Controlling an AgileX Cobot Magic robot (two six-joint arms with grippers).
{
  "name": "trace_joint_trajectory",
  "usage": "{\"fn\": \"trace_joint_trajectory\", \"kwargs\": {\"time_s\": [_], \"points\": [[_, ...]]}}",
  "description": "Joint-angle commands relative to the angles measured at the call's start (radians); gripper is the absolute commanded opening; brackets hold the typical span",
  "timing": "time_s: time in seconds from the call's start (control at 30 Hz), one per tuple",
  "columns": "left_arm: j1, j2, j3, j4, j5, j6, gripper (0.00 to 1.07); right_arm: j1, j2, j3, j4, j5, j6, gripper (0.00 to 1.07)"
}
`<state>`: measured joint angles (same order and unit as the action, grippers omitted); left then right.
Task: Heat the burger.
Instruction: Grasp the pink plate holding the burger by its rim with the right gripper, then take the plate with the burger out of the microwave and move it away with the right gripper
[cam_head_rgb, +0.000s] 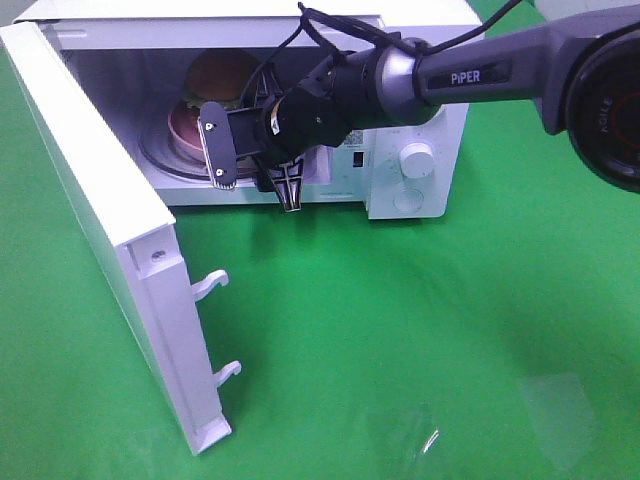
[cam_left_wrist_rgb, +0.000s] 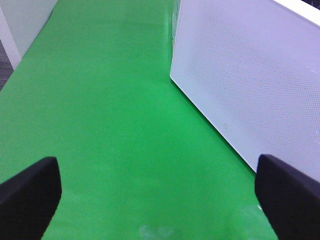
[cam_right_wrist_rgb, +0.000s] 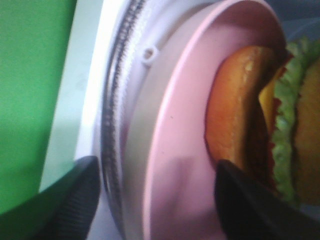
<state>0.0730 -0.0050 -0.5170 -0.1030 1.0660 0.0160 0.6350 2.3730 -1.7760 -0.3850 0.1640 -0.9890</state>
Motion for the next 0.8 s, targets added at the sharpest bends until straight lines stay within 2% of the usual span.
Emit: {"fn": "trace_joint_trajectory", "kwargs": {"time_s": [0.03,0.07,0.1,0.13,0.17,0.2,0.23,0.27,0.3,0.8], "points": [[0.002,-0.004,0.001,-0.002,-0.001,0.0,1.0,0.009,0.003,-0.005,0.008,0.002,0.002,0.51],[0.002,-0.004,0.001,-0.002,-0.001,0.0,1.0,0.013,0.003,-0.005,0.012,0.001,0.002,0.39],[0.002,-0.004,0.001,-0.002,-0.001,0.0,1.0,0.013,0.003,-0.005,0.012,0.001,0.002,0.39],[0.002,-0.004,0.001,-0.002,-0.001,0.0,1.0,0.02,0.001,-0.005,0.027,0.001,0.002,0.26],[0.002,-0.004,0.001,-0.002,-0.001,0.0,1.0,0.02,0.001,-0.005,0.027,0.001,0.002,0.26],[0.002,-0.004,0.001,-0.002,-0.001,0.0,1.0,0.021,-0.003,-0.005,0.039,0.0,0.002,0.14],[0.002,-0.004,0.001,-0.002,-0.001,0.0,1.0,0.03,-0.004,-0.005,0.045,0.001,0.002,0.09],[0.002,-0.004,0.001,-0.002,-0.001,0.0,1.0,0.03,-0.004,-0.005,0.045,0.001,0.002,0.09],[0.002,-0.004,0.001,-0.002,-0.001,0.0,1.0,0.034,-0.01,-0.005,0.065,0.004,-0.002,0.0],[0.002,-0.004,0.001,-0.002,-0.001,0.0,1.0,0.07,-0.079,-0.005,0.203,0.119,-0.097,0.0]]}}
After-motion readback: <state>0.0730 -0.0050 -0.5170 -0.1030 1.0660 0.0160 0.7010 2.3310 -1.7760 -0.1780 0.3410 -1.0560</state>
